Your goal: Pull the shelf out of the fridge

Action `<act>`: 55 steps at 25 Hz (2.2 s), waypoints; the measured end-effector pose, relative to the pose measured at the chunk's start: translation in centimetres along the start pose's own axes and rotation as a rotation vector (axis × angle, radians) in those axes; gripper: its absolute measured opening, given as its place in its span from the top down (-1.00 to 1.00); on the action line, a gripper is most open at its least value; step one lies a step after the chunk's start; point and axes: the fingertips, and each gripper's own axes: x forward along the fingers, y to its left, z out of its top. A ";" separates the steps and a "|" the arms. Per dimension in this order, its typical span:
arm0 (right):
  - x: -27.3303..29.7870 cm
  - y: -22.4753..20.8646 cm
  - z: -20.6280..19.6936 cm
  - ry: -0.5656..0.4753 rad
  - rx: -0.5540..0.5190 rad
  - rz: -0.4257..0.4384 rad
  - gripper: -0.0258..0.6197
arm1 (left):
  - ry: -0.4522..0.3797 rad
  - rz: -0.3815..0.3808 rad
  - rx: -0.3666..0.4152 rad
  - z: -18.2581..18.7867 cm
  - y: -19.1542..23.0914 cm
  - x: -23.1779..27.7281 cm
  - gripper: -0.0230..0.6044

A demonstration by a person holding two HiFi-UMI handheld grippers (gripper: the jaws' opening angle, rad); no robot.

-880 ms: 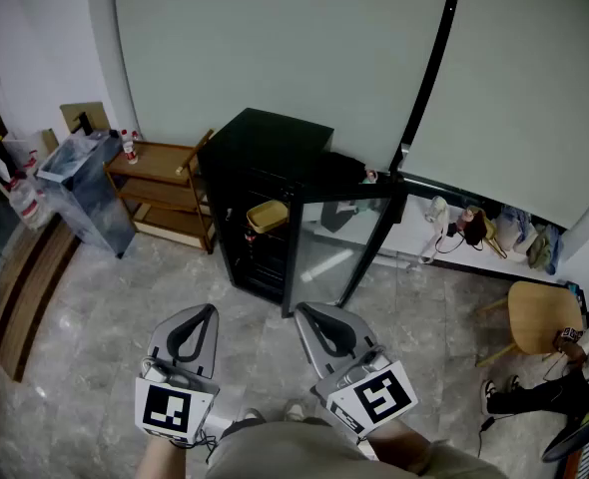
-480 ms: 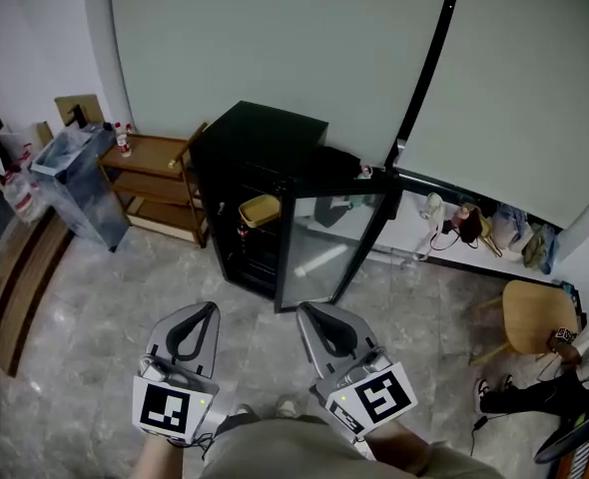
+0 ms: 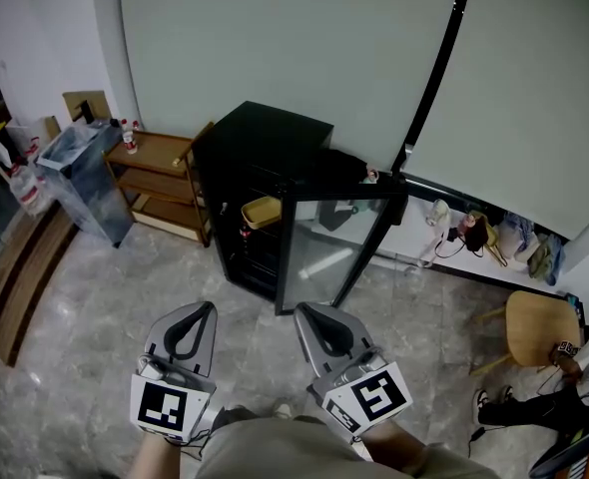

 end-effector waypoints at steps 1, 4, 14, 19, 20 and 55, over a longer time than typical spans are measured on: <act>-0.1 -0.2 -0.2 0.003 0.001 0.002 0.93 | 0.000 0.002 0.002 0.0 -0.2 0.1 0.91; -0.1 -0.5 -0.8 0.008 0.046 0.020 0.93 | 0.005 0.004 0.006 -0.2 -0.7 0.3 0.91; 1.2 -1.2 -1.7 0.028 0.080 0.058 0.93 | 0.024 0.031 0.006 -1.0 -0.2 1.4 0.91; 2.4 -2.1 -1.9 0.032 0.053 0.047 0.93 | 0.016 0.029 0.005 -1.2 0.7 2.7 0.91; 2.6 -2.4 -1.8 0.030 0.065 0.048 0.93 | 0.013 0.030 0.005 -1.2 0.9 3.1 0.91; 29.0 -9.0 -1.8 0.069 0.000 -0.047 0.93 | 0.029 -0.088 -0.007 -5.2 22.5 20.6 0.91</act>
